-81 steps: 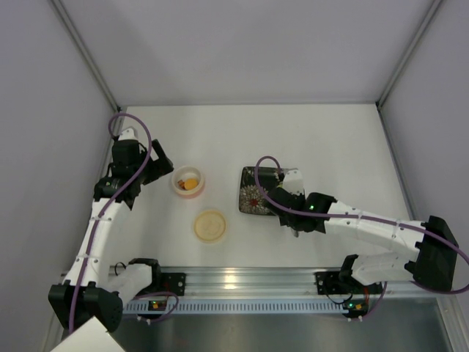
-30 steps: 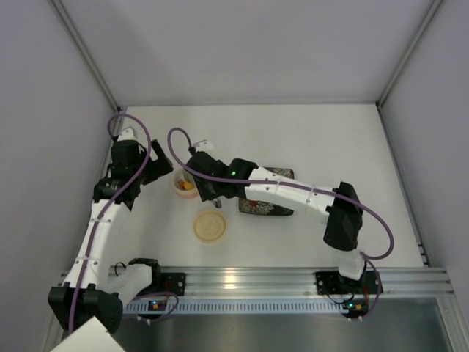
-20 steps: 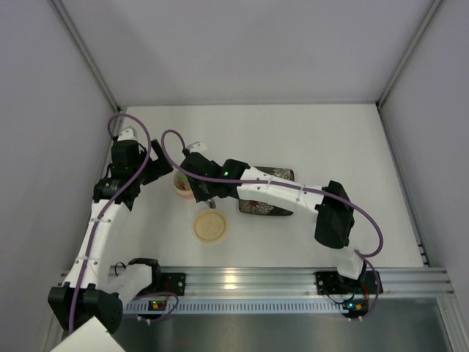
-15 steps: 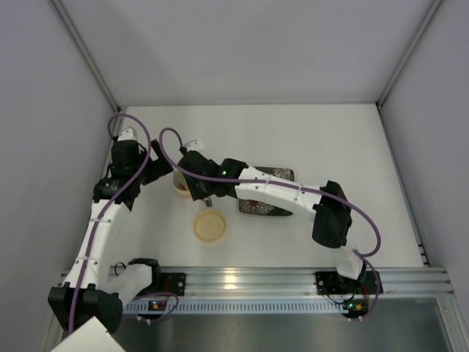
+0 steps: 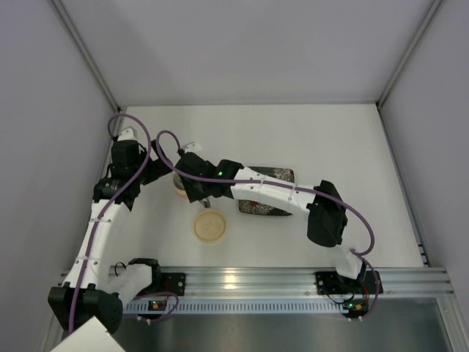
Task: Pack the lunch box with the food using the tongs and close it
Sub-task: Place the fake food in the packing box.
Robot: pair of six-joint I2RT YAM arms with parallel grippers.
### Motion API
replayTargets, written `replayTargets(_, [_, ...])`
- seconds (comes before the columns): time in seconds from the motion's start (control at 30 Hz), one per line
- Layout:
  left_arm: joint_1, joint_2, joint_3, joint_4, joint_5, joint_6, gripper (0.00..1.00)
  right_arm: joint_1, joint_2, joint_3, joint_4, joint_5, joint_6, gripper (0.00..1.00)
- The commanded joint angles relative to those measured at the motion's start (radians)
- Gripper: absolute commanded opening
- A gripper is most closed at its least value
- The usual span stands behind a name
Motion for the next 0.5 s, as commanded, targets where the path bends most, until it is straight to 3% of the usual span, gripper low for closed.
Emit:
replayTargets(0.0, [0.006,-0.019,-0.006,0.034,-0.004,0.013,0.99,0.018,-0.015,0.051,0.032,0.025,-0.009,0.45])
replayTargets(0.47, [0.006,-0.022,-0.006,0.034,-0.006,0.013,0.99,0.012,-0.142,-0.019,0.007,0.093,-0.014,0.47])
